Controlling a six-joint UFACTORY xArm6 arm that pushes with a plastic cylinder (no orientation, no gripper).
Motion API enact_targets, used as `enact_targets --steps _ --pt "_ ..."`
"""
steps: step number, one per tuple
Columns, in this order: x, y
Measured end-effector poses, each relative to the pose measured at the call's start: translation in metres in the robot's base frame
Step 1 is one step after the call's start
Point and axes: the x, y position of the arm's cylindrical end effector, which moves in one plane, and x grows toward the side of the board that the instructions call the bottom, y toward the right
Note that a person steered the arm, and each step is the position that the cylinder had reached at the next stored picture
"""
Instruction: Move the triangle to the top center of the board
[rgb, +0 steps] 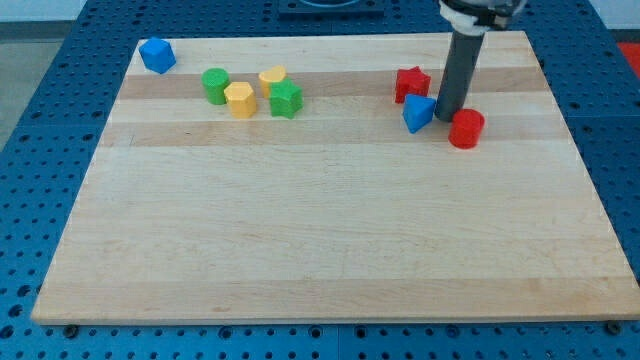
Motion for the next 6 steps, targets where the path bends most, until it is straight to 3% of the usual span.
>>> enact_targets --steps 2,3,6 --pt "0.009 -0.032" --pt "-0.002 -0.062" --pt "-0.055 -0.064"
